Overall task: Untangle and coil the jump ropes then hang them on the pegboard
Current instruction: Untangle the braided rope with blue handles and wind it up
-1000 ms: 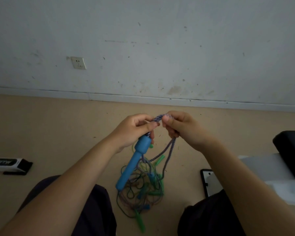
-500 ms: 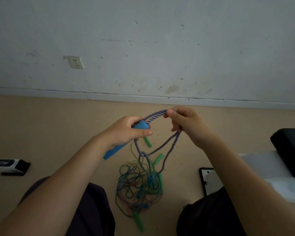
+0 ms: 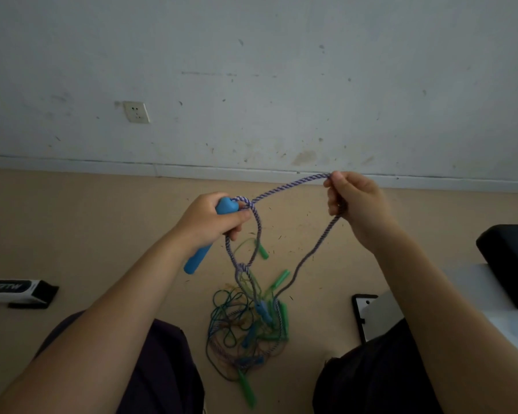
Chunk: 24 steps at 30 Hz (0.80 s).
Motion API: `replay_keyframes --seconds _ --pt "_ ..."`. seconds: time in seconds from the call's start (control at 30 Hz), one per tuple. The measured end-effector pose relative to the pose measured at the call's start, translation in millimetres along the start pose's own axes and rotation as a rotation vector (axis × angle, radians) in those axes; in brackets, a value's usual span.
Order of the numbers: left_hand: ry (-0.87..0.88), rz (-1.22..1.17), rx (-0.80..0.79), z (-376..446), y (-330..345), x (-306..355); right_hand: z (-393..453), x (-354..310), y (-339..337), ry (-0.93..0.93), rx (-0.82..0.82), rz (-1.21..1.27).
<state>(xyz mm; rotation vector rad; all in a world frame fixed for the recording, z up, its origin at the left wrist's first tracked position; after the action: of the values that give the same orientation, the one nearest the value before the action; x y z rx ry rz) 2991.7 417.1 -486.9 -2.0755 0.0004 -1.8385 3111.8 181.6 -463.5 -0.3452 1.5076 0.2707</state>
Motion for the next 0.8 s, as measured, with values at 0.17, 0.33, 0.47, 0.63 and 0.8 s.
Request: replay_keyframes --seconds 0.17,0.33,0.47,0.63,0.8 --pt "-0.004 -0.102 -0.077 -3.9 13.8 3.4 -19.2 4.5 37.6 0.038 -0.313 -0.249" --pt "-0.014 -0.101 -0.264 -12.9 40.3 6.4 -35.8 7.0 77.7 0.039 -0.489 -0.342" --pt "-0.006 -0.085 -0.188 -8.9 33.9 5.9 -28.0 3.5 65.2 0.015 -0.359 -0.362" --pt "0.008 -0.075 -0.183 -9.5 29.1 6.6 -26.4 3.3 62.3 -0.009 -0.364 -0.438" --pt "0.055 -0.232 -0.198 -11.9 33.6 13.1 -42.1 12.1 89.3 0.045 -0.56 -0.438"
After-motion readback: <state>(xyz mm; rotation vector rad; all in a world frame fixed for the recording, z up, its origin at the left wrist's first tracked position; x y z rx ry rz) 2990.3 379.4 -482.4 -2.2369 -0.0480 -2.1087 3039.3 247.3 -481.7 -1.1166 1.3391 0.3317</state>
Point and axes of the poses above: each hand's wrist, its own z-axis towards the middle knuckle, its own y-axis out of the palm, x = y × z, the point moved 8 cm from there along z, towards the middle knuckle, and after that the axes turned 4 degrees about -z, right-handed, at the moved point
